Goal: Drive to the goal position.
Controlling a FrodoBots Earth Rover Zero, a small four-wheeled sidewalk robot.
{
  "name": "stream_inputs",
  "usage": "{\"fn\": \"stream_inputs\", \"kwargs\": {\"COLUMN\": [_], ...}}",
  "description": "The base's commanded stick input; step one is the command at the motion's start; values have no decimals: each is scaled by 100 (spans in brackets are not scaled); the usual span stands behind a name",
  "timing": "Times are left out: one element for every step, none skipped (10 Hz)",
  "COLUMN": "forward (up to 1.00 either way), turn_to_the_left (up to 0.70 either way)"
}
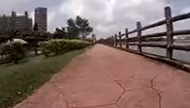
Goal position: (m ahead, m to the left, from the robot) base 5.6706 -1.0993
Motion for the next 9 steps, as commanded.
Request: {"fn": "stream_inputs", "kwargs": {"forward": [85, 85, 85, 85, 85, 85, 85, 85, 85], "turn_to_the_left": [-23, 11, 11, 11, 11, 11, 11, 11, 11]}}
